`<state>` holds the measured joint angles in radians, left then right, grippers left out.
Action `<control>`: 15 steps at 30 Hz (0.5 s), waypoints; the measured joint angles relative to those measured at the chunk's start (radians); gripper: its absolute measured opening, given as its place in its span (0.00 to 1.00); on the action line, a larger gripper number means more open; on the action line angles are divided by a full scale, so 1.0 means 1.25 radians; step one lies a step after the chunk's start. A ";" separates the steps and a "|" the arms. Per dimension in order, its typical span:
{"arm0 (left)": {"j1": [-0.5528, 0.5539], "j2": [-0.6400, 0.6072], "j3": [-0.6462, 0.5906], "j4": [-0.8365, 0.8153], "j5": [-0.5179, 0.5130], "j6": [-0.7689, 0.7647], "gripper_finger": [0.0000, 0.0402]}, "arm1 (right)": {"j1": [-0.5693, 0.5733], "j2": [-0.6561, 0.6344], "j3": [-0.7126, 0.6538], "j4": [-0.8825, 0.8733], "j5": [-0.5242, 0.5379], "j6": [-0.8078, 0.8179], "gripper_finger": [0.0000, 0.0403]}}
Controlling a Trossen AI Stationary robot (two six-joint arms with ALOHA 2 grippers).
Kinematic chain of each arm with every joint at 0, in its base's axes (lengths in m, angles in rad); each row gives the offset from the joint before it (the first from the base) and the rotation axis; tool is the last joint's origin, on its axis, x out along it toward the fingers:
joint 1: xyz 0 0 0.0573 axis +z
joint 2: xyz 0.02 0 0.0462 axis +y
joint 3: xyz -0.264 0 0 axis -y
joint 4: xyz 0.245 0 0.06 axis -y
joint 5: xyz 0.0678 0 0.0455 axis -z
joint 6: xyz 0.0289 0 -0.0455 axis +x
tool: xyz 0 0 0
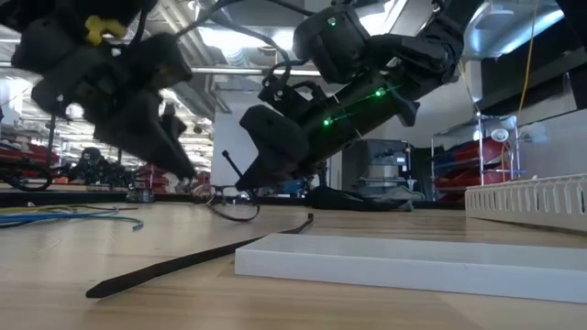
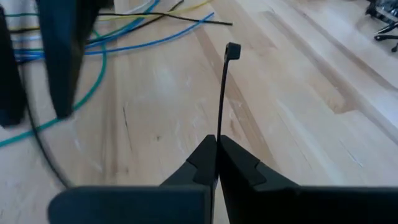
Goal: Ziptie cables
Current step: Wrap the cable wires with the black zip tie
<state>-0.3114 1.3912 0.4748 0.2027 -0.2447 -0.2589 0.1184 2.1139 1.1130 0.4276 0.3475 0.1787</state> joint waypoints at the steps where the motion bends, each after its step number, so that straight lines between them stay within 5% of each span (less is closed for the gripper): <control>1: 0.003 -0.015 0.005 -0.025 0.000 -0.002 0.21 | 0.000 0.000 0.000 -0.003 0.000 0.000 0.00; 10: 0.006 -0.181 0.053 -0.318 0.004 -0.068 0.30 | 0.000 0.000 0.000 -0.059 0.025 0.000 0.00; 15: -0.043 -0.229 0.048 -0.320 0.005 -0.130 0.29 | 0.000 0.000 0.000 -0.051 0.029 0.000 0.00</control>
<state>-0.3652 1.1044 0.5343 -0.1967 -0.2385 -0.4217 0.1181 2.1139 1.1130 0.3643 0.3843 0.1782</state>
